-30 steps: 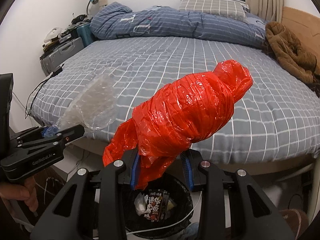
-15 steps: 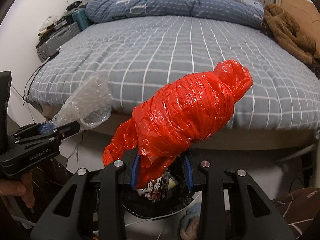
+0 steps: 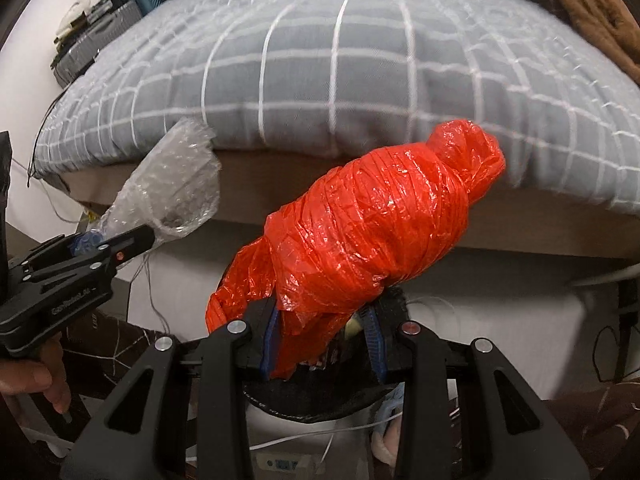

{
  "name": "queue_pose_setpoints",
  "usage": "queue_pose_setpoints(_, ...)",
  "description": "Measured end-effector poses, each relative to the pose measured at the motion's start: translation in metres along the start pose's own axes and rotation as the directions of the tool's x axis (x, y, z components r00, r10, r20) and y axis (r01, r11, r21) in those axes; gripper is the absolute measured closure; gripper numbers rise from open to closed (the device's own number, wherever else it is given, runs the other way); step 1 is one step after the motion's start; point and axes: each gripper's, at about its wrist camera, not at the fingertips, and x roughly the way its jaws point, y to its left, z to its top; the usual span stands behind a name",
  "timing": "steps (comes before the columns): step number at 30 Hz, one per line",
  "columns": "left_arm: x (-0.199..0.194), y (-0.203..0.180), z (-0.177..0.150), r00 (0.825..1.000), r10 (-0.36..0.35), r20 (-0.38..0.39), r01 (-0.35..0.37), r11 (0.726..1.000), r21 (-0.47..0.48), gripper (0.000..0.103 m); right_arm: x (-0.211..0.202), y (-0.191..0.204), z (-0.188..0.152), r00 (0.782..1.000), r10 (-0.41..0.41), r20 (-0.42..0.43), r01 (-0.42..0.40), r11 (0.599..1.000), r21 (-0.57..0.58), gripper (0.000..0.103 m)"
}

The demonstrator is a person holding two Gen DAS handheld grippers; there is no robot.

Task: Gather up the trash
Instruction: 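Carry the bubble wrap and red bag in both tools toward the bin, then open the right tool over the bin while the left tool opens, dropping the bubble wrap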

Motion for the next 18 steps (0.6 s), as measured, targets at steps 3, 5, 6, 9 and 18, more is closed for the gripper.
queue_pose_setpoints(3, 0.006, 0.007, -0.001, 1.0, 0.01, -0.008, -0.01, 1.0, -0.01, 0.056, 0.011, 0.007, 0.003, 1.0, 0.003, -0.027, -0.003, 1.0, -0.009, 0.069)
queue_pose_setpoints(5, 0.007, 0.014, -0.002, 1.0, 0.013, -0.01, -0.013, 1.0, -0.023, 0.056, 0.015, 0.011, 0.005, 0.999, 0.009, -0.035, -0.01, 1.0, -0.014, 0.069)
queue_pose_setpoints(6, 0.007, 0.019, -0.002, 1.0, 0.014, -0.011, -0.015, 0.999, -0.032, 0.056, 0.017, 0.014, 0.005, 0.999, 0.01, -0.037, -0.011, 1.0, -0.019, 0.069)
queue_pose_setpoints(9, 0.005, 0.025, 0.0, 1.0, 0.018, -0.01, -0.019, 0.999, -0.041, 0.056, 0.021, 0.023, 0.008, 0.999, 0.018, -0.038, -0.019, 0.999, -0.036, 0.067)
queue_pose_setpoints(18, 0.006, 0.038, -0.003, 0.999, 0.03, -0.023, -0.031, 0.998, -0.056, 0.056, 0.023, 0.028, 0.008, 1.0, 0.003, -0.024, -0.004, 0.999, -0.043, 0.047)
